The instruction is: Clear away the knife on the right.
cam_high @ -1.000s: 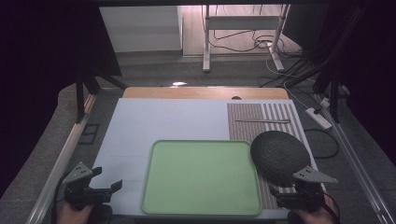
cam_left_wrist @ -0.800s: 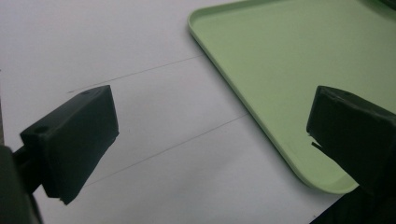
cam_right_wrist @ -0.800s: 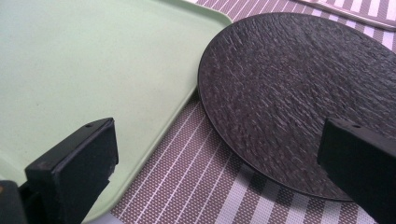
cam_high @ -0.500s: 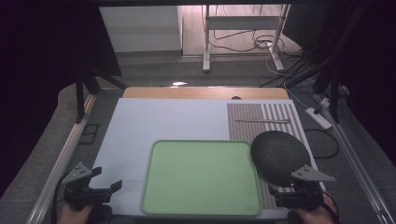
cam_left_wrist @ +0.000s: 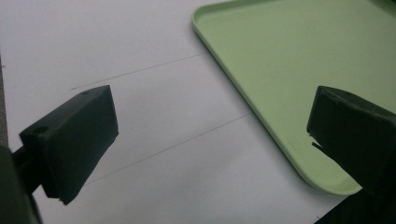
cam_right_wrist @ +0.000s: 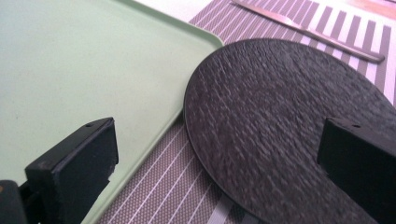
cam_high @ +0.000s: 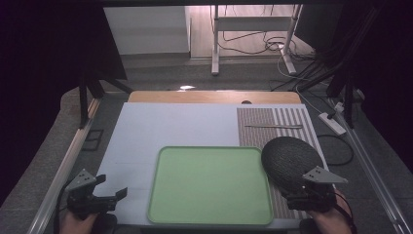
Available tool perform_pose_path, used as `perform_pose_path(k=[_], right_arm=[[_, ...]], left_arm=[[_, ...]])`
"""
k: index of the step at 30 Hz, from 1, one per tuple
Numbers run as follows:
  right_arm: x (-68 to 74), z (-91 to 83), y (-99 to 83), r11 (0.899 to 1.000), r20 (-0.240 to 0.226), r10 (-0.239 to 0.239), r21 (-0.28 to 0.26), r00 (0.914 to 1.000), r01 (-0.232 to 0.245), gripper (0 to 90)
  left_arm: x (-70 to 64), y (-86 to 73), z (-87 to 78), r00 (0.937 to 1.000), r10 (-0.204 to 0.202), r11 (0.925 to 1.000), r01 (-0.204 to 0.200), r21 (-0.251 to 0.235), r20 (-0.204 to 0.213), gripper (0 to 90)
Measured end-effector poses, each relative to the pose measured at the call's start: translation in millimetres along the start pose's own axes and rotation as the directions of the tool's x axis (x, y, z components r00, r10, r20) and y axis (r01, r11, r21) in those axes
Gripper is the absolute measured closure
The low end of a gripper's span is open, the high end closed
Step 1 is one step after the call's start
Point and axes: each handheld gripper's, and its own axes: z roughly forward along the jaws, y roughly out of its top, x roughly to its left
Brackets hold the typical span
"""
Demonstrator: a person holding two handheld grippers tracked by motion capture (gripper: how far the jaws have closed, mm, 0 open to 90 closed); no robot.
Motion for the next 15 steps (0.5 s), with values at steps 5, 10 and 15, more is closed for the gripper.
perform_pose_path(k=[5, 10, 15], right_arm=[[-1.0, 3.4, 6.5, 0.999, -0.017, -0.03, -0.023, 0.9994, 0.03, 0.0], [-1.4, 8.1, 12.3, 1.0, -0.037, -0.026, -0.016, 0.999, 0.026, 0.0], [-4.6, 12.8, 18.5, 1.0, -0.043, 0.001, 0.004, 0.9991, -0.001, 0.0]], left_arm=[[-0.6, 0.5, 0.9, 1.0, 0.007, 0.9999, -0.007, 0.009, 0.001, 1.8], [-1.5, 0.7, 1.2, 0.9999, 0.014, 0.9998, -0.014, 0.013, -0.002, 1.5], [-0.8, 0.5, 1.1, 1.0, 0.009, 0.9999, -0.009, 0.011, 0.0, 1.4]])
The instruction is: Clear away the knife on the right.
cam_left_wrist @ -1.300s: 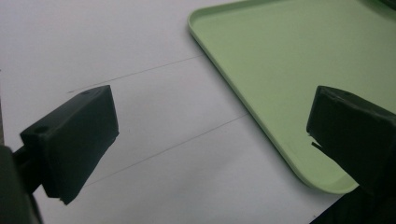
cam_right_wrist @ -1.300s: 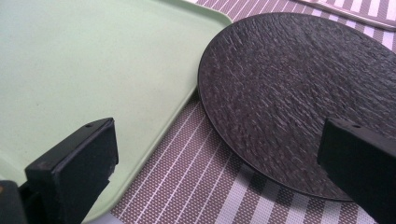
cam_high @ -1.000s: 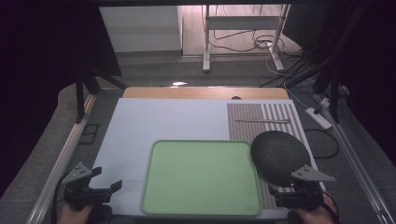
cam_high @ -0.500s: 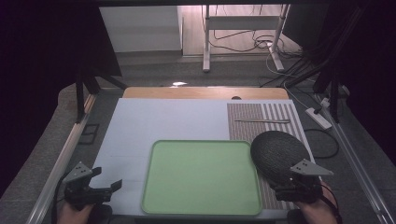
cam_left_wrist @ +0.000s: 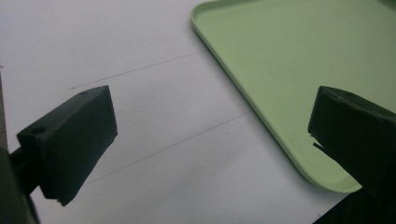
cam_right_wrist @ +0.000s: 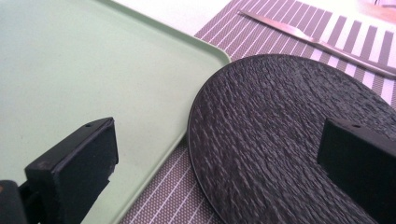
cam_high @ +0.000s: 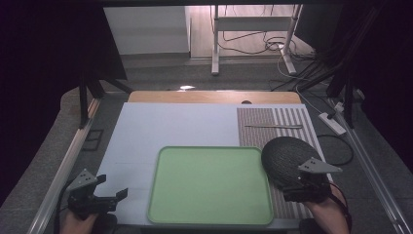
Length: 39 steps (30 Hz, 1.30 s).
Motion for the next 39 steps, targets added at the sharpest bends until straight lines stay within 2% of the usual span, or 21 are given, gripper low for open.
perform_pose_path(k=[8, 13, 26, 29, 34, 39], right_arm=[[-9.6, 16.5, 11.2, 1.0, -0.019, 0.013, 0.027, 0.9997, -0.013, 0.0], [-22.0, 30.0, 15.1, 0.998, -0.008, 0.005, 0.06, 1.0, -0.004, 0.0], [-50.2, 56.7, 23.5, 0.994, 0.009, 0.055, 0.096, 0.9984, -0.056, 0.0], [-57.2, 63.0, 28.7, 0.993, 0.026, 0.053, 0.104, 0.9982, -0.056, 0.0], [-71.0, 74.4, 38.7, 0.991, 0.036, 0.085, 0.099, 0.9957, -0.088, 0.0], [-79.8, 85.3, 42.7, 0.988, 0.047, 0.094, 0.116, 0.9944, -0.099, 0.0]], left_arm=[[0.2, 0.2, 0.2, 1.0, -0.005, 1.0, 0.005, 0.004, -0.003, 1.1], [0.5, 0.2, 0.2, 1.0, -0.007, 1.0, 0.007, 0.003, -0.002, 1.1], [1.0, 0.5, 0.9, 0.9999, -0.012, 0.9999, 0.012, 0.009, 0.001, 1.2], [1.1, 0.5, 0.9, 0.9999, -0.013, 0.9999, 0.013, 0.009, 0.002, 1.2], [1.5, 0.6, 1.1, 0.9999, -0.016, 0.9998, 0.016, 0.01, 0.002, 1.3], [1.7, 0.5, 1.1, 0.9998, -0.018, 0.9998, 0.018, 0.01, 0.001, 1.4]])
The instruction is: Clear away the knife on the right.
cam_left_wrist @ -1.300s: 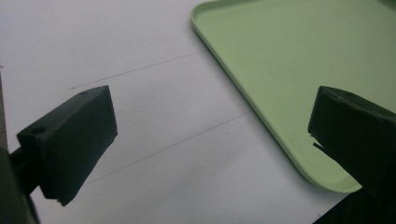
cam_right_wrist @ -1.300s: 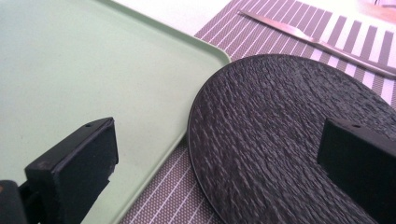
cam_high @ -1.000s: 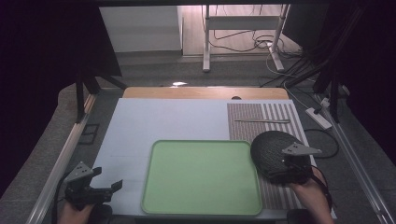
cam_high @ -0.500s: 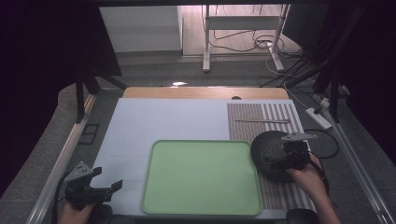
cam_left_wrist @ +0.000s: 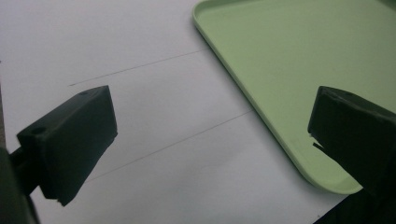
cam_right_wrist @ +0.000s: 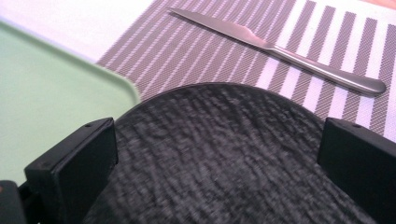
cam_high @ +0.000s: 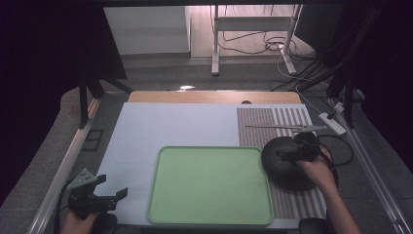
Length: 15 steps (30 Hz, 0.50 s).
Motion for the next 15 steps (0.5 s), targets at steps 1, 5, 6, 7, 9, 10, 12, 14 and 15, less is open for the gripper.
perform_pose_path(k=[1, 5, 6, 7, 9, 10, 12, 14, 15], right_arm=[[-2.6, 3.6, 1.4, 1.0, 0.001, 0.005, 0.007, 1.0, -0.005, 0.0], [-9.1, 13.6, 6.1, 1.0, 0.02, 0.016, 0.026, 0.9997, -0.017, 0.0], [-12.0, 17.5, 8.9, 0.999, 0.034, 0.018, 0.035, 0.9993, -0.019, 0.0], [-12.0, 17.5, 8.9, 0.999, 0.034, 0.018, 0.035, 0.9993, -0.019, 0.0], [-17.0, 21.9, 13.4, 0.999, 0.042, 0.019, 0.044, 0.9989, -0.021, 0.0], [-19.0, 23.2, 15.1, 0.999, 0.04, 0.024, 0.045, 0.9989, -0.026, 0.0], [-23.7, 26.2, 18.9, 0.998, 0.047, 0.039, 0.048, 0.9981, -0.041, 0.0], [-25.7, 28.1, 20.7, 0.998, 0.048, 0.04, 0.05, 0.998, -0.043, 0.0], [-27.6, 30.1, 22.6, 0.998, 0.048, 0.042, 0.052, 0.998, -0.044, 0.0]], left_arm=[[0.2, 0.0, 0.0, 1.0, -0.001, 1.0, 0.001, 0.0, 0.0, 1.4], [0.5, 0.0, -0.1, 1.0, -0.006, 1.0, 0.006, -0.001, 0.001, 1.5], [0.6, 0.0, -0.1, 1.0, -0.006, 1.0, 0.006, -0.001, 0.001, 1.5], [0.6, 0.0, -0.1, 1.0, -0.006, 1.0, 0.006, -0.001, 0.001, 1.5], [0.8, 0.0, 0.0, 1.0, -0.007, 1.0, 0.007, -0.001, 0.002, 1.5], [0.9, 0.0, 0.0, 1.0, -0.008, 1.0, 0.008, -0.001, 0.003, 1.6], [1.0, 0.0, 0.0, 0.9999, -0.01, 0.9999, 0.01, -0.002, 0.003, 1.6], [1.0, -0.1, -0.1, 0.9999, -0.01, 0.9999, 0.01, -0.002, 0.003, 1.6], [1.1, -0.1, -0.1, 0.9999, -0.011, 0.9999, 0.011, -0.002, 0.004, 1.6]])
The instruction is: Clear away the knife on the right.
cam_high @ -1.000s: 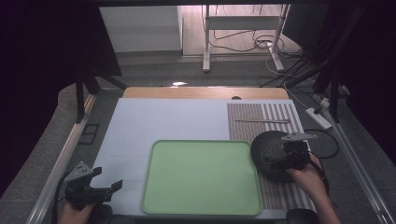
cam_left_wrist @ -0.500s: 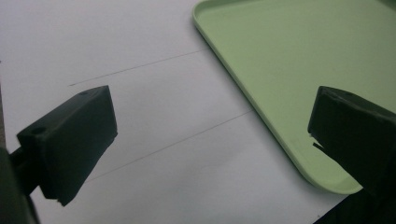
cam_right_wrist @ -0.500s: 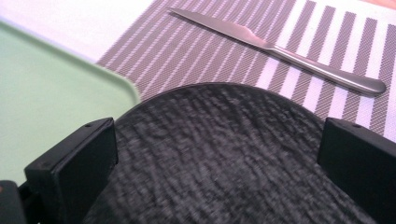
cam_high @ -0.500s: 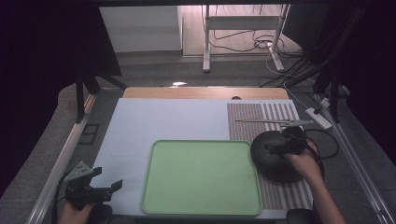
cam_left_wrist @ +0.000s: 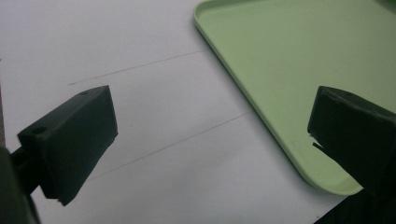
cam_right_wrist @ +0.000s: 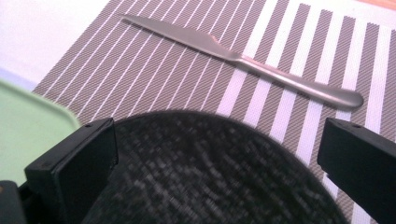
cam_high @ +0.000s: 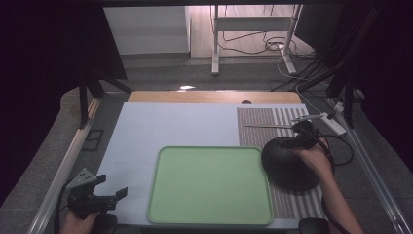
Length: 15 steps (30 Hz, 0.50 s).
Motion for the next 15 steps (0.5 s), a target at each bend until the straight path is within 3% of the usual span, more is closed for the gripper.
perform_pose_path(k=[8, 12, 15], right_arm=[[-16.5, 19.5, 12.3, 0.998, 0.021, 0.041, 0.037, 0.9989, -0.042, 0.0], [-20.7, 23.1, 14.8, 0.998, 0.034, 0.037, 0.042, 0.9987, -0.038, 0.8], [-25.6, 25.1, 18.0, 0.998, 0.042, 0.04, 0.038, 0.9983, -0.042, 8.8]], left_arm=[[0.0, 0.0, 0.0, 1.0, 0.0, 1.0, 0.0, -0.001, 0.0, 1.7], [0.3, 0.0, 0.0, 1.0, -0.003, 1.0, 0.003, -0.001, 0.001, 1.8], [0.2, 0.0, 0.1, 1.0, -0.002, 1.0, 0.002, -0.001, 0.001, 1.8]])
